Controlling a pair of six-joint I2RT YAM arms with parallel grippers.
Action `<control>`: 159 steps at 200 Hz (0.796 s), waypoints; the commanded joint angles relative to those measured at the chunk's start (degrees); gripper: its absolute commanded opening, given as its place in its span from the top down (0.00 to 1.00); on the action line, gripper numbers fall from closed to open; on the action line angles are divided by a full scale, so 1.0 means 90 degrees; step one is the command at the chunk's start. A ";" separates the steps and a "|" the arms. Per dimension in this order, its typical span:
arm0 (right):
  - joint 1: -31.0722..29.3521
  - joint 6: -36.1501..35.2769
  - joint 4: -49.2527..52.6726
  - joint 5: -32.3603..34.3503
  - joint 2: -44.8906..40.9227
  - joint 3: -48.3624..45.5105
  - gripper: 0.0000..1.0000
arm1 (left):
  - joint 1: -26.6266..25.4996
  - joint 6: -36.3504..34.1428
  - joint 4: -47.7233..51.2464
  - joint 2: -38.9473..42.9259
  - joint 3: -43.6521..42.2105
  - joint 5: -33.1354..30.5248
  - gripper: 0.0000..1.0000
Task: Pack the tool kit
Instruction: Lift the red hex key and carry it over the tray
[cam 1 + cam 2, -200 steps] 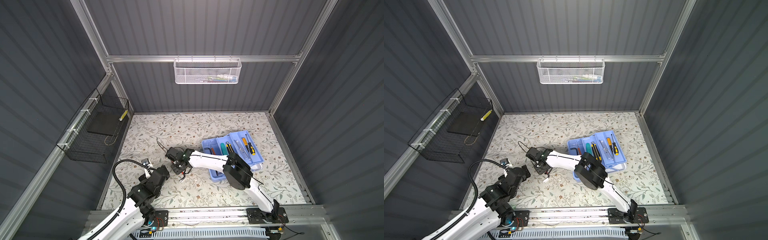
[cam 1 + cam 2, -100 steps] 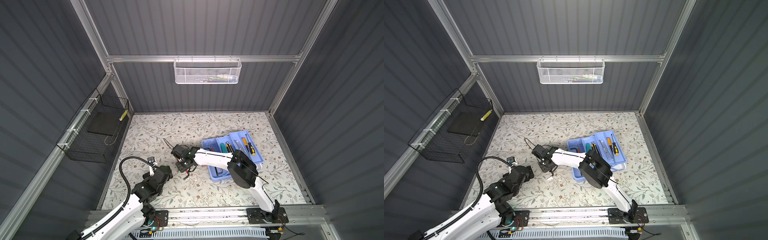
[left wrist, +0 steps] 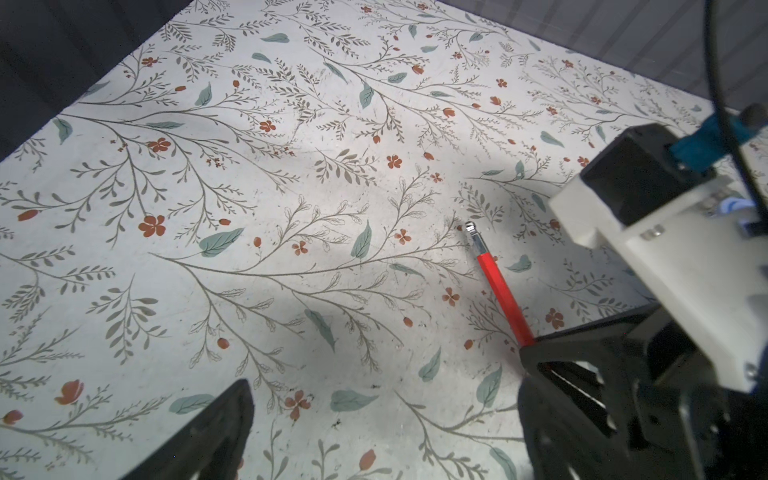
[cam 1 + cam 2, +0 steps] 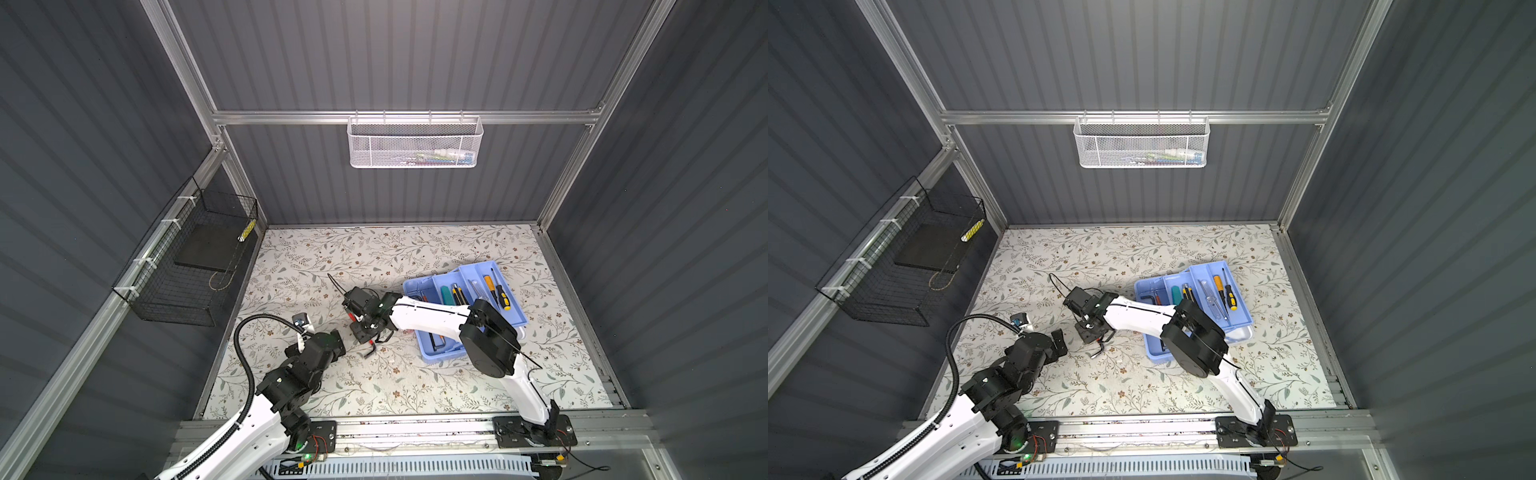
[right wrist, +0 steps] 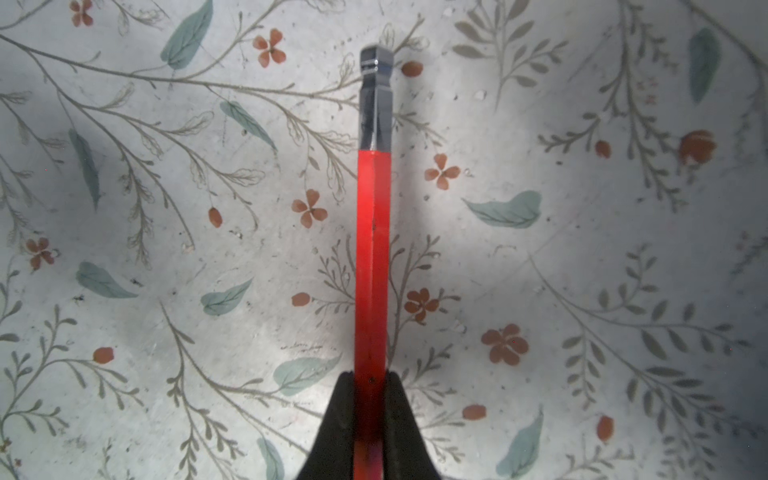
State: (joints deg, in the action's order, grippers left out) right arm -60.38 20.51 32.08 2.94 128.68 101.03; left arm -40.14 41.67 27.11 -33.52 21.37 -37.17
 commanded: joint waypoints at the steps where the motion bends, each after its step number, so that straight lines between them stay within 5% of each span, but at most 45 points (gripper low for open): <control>1: -0.0020 -0.0023 0.0070 0.0232 -0.0344 0.0117 1.00 | 0.0020 -0.0177 -0.0039 0.0099 -0.0079 0.0123 0.01; 159: 0.0572 0.0580 0.0009 0.1198 -0.3802 -0.2635 1.00 | 0.0016 -0.0346 -0.0125 0.0155 -0.0100 0.0351 0.01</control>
State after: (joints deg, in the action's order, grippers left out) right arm -56.21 24.08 32.64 11.57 99.72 79.72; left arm -40.14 39.38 26.17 -31.57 20.08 -34.02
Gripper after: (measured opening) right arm 0.124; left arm 0.994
